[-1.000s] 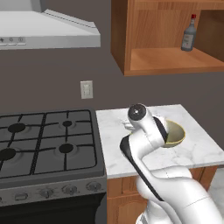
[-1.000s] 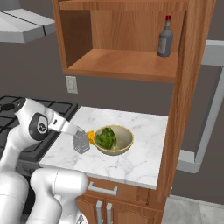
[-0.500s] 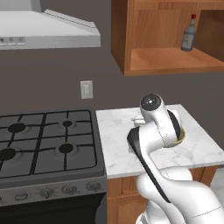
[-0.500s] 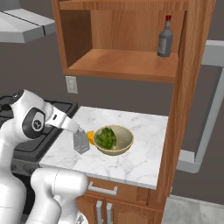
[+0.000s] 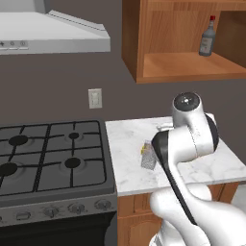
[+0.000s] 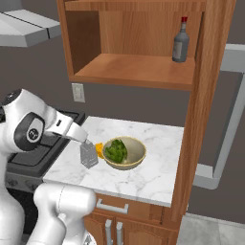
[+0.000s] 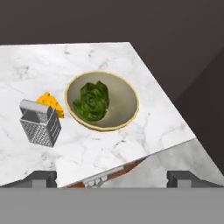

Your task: Pick the cheese from the fridge and the cheese grater from the cabinet and place them next to the salad bowl.

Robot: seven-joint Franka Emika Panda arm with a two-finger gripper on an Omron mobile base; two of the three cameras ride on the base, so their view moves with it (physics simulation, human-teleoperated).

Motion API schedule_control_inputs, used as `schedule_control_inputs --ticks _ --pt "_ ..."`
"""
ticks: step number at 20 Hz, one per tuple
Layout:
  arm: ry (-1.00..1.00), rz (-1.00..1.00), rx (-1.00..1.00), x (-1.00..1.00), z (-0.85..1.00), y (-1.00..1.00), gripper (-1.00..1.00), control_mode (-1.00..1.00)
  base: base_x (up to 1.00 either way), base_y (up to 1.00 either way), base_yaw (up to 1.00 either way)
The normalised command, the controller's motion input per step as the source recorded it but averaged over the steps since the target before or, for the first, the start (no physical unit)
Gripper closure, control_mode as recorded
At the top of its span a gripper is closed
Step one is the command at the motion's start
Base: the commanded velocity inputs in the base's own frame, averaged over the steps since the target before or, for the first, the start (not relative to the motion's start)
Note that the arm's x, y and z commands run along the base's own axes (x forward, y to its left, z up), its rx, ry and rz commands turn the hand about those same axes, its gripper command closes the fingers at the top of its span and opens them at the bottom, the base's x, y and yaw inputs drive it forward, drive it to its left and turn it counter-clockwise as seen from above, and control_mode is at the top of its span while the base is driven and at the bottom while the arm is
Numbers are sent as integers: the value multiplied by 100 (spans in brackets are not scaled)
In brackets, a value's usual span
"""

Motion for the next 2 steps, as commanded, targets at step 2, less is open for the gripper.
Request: schedule_control_inputs --ticks 2 --pt "0 10 2 -48 35 -14 -100 -100 0 0 0"
